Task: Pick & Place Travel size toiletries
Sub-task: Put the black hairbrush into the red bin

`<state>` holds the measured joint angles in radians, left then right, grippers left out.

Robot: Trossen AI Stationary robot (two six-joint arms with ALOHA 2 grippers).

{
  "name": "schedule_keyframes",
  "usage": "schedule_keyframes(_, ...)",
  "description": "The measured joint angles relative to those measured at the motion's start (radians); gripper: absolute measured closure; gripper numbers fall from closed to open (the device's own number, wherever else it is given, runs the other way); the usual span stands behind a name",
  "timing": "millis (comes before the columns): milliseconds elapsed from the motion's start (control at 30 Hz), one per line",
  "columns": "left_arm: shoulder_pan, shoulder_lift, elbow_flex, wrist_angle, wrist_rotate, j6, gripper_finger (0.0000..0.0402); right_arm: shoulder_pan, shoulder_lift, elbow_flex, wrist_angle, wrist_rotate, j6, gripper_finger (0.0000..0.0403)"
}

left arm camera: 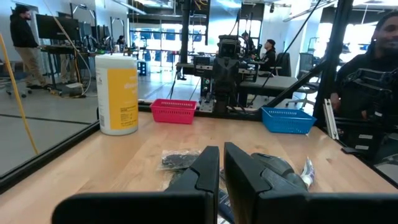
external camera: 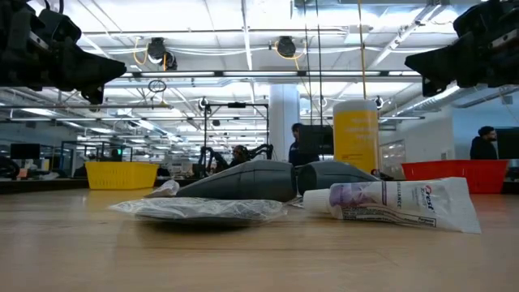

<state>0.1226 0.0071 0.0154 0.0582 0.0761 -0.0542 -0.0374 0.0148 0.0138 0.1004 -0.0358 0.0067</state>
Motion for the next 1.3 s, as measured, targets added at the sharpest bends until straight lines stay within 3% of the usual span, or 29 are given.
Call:
schedule_keyframes(167,0.0,0.0,0.0,0.007,0.0,-0.027,0.0376,0.001,0.036,0.0,0.027,0.085,0.085,0.0403)
schedule_keyframes(300,0.0,0.0,0.0,0.007,0.001,-0.047,0.0376,0.015,0.127,0.0,0.166,0.095,0.069,0.0403)
schedule_keyframes(600,0.0,0.0,0.0,0.016,0.003,0.01,0.0376,0.053,0.482,0.0,0.474,0.217,0.034,0.0403)
schedule_keyframes(767,0.0,0.0,0.0,0.072,0.003,0.066,0.0376,0.053,0.693,0.0,0.701,0.219,0.066,0.0395)
schedule_keyframes(867,0.0,0.0,0.0,0.086,0.003,0.076,0.0376,0.052,0.807,0.013,0.794,0.219,0.092,0.0368)
schedule_keyframes(1033,0.0,0.0,0.0,0.105,0.002,0.13,0.0376,0.053,1.0,0.086,0.755,0.218,0.173,0.029)
schedule_keyframes(1300,0.0,0.0,0.0,0.115,0.003,0.123,0.0376,0.052,1.364,0.355,0.669,0.188,0.139,0.0159)
